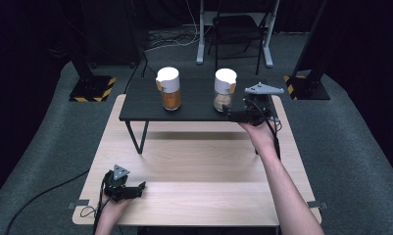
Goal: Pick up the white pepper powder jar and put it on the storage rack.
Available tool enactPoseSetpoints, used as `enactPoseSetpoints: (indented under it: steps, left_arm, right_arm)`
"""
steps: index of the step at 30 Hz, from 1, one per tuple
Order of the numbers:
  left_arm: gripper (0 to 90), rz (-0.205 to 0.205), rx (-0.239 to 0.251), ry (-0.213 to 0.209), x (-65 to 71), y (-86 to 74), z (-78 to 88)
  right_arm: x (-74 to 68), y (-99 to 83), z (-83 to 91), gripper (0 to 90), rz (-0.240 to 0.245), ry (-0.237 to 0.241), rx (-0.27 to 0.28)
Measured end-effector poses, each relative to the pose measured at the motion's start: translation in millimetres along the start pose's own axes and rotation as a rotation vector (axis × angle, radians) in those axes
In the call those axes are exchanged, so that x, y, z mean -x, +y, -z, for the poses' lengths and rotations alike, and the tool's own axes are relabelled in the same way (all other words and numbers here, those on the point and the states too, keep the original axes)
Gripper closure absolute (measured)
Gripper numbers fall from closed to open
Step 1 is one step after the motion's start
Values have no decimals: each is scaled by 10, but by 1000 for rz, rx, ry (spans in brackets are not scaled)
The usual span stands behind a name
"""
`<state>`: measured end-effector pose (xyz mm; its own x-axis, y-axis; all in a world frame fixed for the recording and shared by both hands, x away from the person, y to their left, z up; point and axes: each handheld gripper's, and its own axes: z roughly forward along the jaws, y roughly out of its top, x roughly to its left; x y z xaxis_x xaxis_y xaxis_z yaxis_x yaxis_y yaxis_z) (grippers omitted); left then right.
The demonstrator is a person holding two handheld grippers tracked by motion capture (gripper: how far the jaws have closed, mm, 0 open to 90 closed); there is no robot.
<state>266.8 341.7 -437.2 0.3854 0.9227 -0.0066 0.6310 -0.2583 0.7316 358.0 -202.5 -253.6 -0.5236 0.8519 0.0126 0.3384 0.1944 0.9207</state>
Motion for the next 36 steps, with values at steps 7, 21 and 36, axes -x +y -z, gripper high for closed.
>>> enactPoseSetpoints:
  steps: [7,21,36]
  left_arm:
    - [54,1,0,0,2,-1,0]
    - [55,1,0,1,3,-1,0]
    - [55,1,0,1,3,-1,0]
  right_arm:
    - [-11,-205,87,109,12,11,2]
    - [-87,-607,250,108,41,20,-4]
    - [-18,-1075,330,109,-1,-3,-36]
